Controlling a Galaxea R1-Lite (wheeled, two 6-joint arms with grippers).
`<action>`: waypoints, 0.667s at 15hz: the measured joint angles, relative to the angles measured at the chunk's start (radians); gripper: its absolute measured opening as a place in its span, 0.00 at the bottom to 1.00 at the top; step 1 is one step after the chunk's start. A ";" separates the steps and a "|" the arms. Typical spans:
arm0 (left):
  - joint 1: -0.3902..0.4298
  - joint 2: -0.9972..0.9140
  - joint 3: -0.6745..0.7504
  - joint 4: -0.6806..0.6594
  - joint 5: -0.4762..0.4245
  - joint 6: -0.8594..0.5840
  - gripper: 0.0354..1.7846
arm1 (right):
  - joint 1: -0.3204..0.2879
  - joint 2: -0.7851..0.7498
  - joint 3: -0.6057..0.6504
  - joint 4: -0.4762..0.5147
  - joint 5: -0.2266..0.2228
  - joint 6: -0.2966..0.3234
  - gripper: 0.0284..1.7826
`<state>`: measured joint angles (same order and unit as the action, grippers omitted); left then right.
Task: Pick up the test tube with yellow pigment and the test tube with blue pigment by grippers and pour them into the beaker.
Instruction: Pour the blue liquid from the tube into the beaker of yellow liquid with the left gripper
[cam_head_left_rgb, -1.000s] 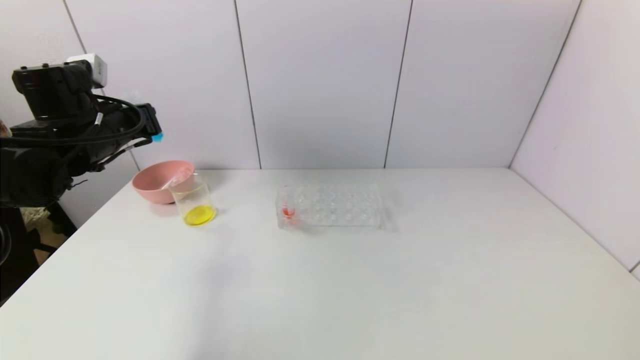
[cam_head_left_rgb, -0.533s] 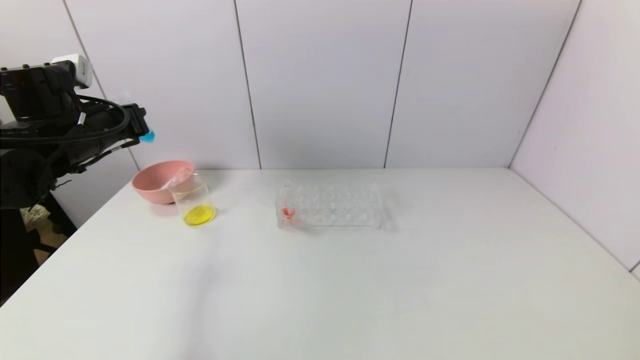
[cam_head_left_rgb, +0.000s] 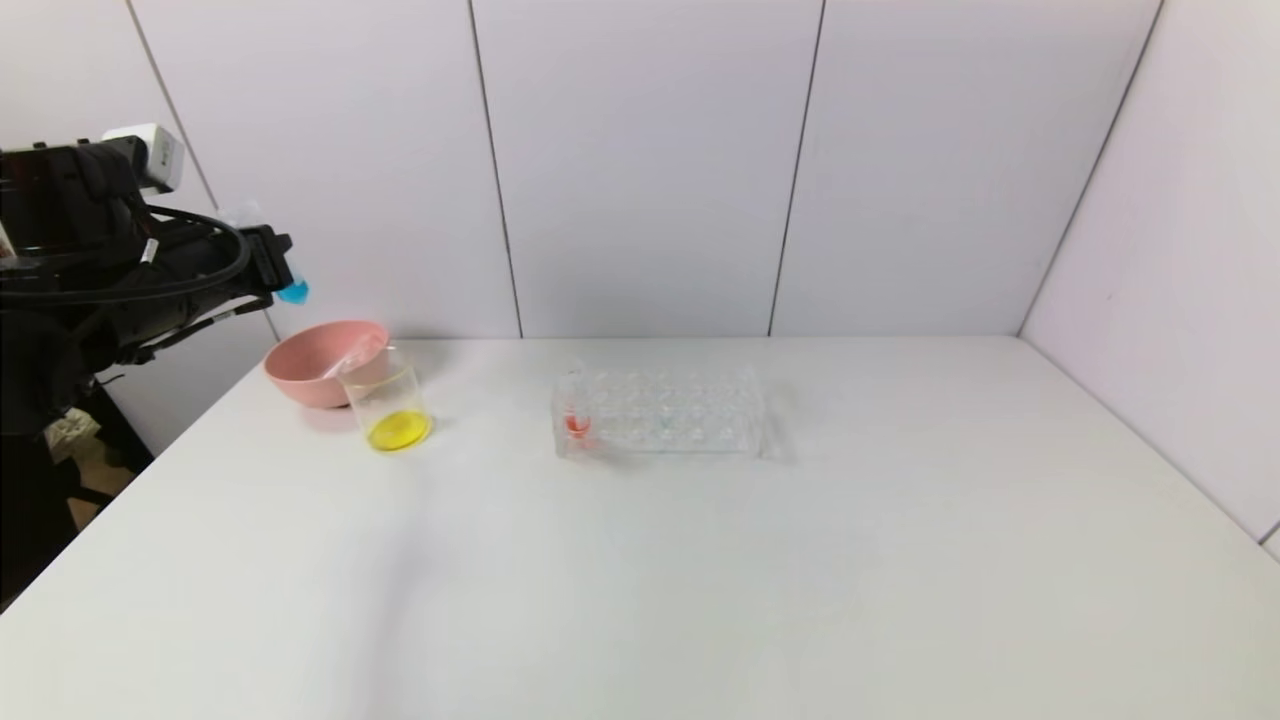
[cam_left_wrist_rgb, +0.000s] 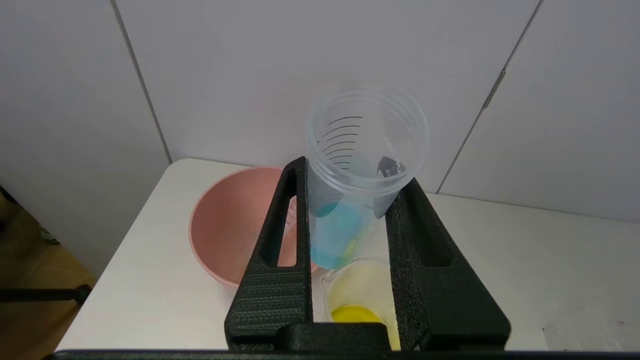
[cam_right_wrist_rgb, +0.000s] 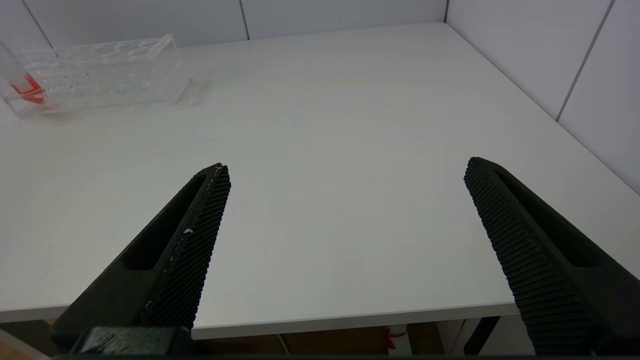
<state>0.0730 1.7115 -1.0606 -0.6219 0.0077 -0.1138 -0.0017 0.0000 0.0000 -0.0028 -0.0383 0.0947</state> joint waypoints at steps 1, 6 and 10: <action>0.000 -0.010 0.010 0.001 -0.021 0.004 0.24 | 0.000 0.000 0.000 0.000 0.000 0.000 0.96; 0.004 -0.040 0.031 0.026 -0.033 0.013 0.24 | 0.000 0.000 0.000 0.000 0.000 0.000 0.96; 0.033 -0.032 0.039 0.024 -0.033 0.078 0.24 | 0.000 0.000 0.000 0.000 0.000 0.000 0.96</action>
<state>0.1057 1.6798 -1.0217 -0.5979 -0.0249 -0.0360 -0.0017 0.0000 0.0000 -0.0028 -0.0383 0.0947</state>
